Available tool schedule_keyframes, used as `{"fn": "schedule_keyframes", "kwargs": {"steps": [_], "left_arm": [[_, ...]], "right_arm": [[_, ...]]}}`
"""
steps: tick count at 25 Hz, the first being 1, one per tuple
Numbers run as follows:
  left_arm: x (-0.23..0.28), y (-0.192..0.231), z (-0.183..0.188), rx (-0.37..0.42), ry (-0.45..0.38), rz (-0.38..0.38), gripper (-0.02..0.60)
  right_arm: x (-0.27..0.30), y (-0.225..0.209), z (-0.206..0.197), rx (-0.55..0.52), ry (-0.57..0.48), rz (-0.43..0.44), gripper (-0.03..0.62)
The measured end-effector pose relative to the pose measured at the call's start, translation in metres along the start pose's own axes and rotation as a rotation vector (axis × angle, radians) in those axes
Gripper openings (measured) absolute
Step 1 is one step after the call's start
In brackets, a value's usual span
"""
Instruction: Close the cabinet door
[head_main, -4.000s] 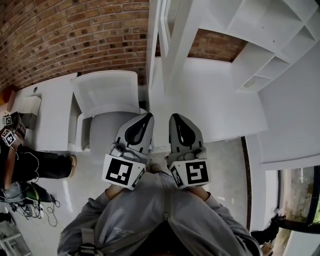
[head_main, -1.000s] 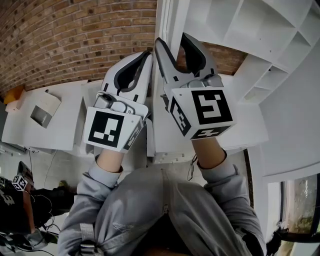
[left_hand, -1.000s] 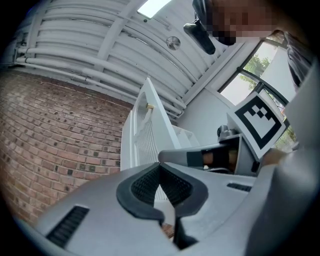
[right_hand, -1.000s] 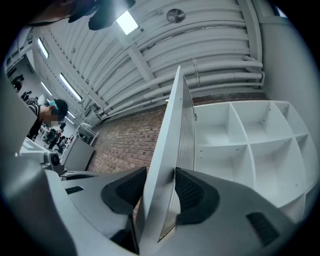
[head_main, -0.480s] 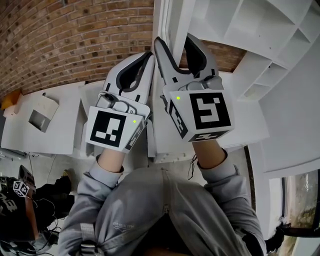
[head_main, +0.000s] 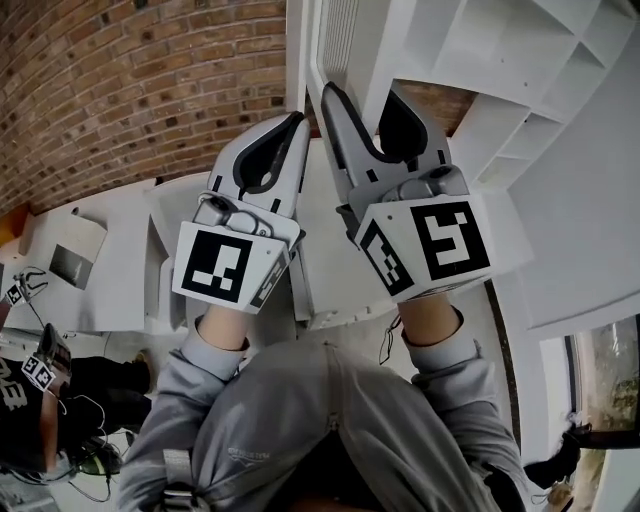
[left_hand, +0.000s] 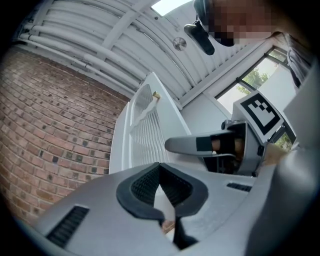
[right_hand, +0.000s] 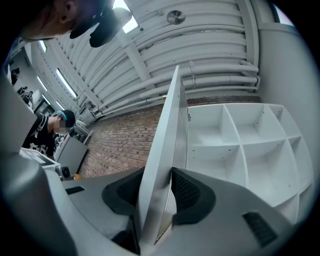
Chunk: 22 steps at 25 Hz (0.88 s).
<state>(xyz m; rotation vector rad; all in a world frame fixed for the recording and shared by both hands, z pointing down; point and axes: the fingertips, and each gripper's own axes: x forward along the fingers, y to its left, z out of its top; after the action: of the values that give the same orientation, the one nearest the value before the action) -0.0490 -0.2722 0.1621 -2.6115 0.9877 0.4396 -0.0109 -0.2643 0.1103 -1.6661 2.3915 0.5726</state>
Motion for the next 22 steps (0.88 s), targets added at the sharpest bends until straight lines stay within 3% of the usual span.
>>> {"fn": "schedule_keyframes", "kwargs": {"steps": [14,22], "left_arm": [[0.018,-0.023,-0.01,-0.031,0.0,-0.105,0.006],[0.041,-0.038,-0.018,-0.024,-0.005,-0.113,0.006]], "right_arm": [[-0.015,-0.048,-0.006,-0.013,0.041,-0.079,0.109],[-0.022,-0.074,-0.01,0.002,0.028,-0.023,0.106]]}}
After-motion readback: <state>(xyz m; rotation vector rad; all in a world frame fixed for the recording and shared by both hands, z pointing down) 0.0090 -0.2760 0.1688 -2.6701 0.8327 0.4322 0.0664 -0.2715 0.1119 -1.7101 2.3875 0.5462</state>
